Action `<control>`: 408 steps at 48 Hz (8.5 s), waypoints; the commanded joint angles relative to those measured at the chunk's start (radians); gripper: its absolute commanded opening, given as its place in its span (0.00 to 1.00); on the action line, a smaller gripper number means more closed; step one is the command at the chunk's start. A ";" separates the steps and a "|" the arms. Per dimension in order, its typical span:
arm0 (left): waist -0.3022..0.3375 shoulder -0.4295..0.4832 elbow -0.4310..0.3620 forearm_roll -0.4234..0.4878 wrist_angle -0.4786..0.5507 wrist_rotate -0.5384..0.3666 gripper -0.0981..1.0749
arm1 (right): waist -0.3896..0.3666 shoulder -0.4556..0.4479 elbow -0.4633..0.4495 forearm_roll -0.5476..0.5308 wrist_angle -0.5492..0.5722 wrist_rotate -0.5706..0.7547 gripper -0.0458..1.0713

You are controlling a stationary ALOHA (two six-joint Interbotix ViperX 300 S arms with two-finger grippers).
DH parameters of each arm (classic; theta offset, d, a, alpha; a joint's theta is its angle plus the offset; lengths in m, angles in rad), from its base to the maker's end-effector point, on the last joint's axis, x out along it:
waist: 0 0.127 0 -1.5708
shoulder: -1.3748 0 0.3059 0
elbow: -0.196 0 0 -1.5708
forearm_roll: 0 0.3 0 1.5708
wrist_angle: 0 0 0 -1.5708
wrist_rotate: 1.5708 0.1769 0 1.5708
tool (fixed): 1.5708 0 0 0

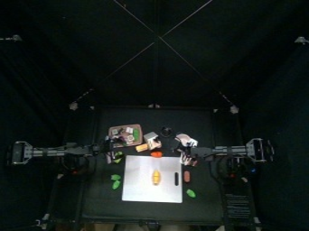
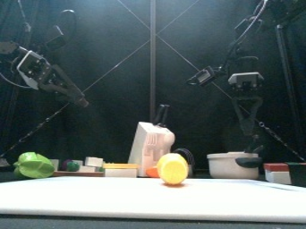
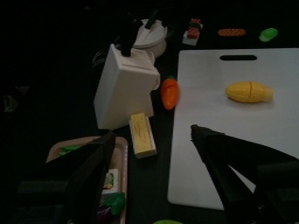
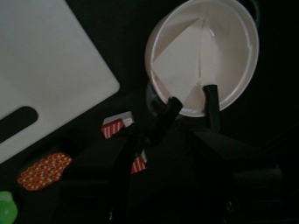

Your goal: Grab cleaver with left hand

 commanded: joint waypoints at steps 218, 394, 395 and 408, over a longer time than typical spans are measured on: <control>0.002 0.000 0.002 -0.041 -0.009 0.003 0.94 | -0.331 -0.374 0.499 0.788 -0.770 0.193 0.78; -0.167 0.166 -0.156 0.137 -0.385 -0.393 0.94 | 0.252 -0.232 0.028 -0.678 -0.568 0.199 0.53; -0.169 0.175 -0.161 0.137 -0.383 -0.393 0.94 | 0.252 -0.230 0.028 -0.680 -0.566 0.199 0.53; -0.169 0.296 -0.215 0.109 -0.422 -0.394 0.94 | 0.252 -0.207 0.023 -0.706 -0.566 0.198 0.53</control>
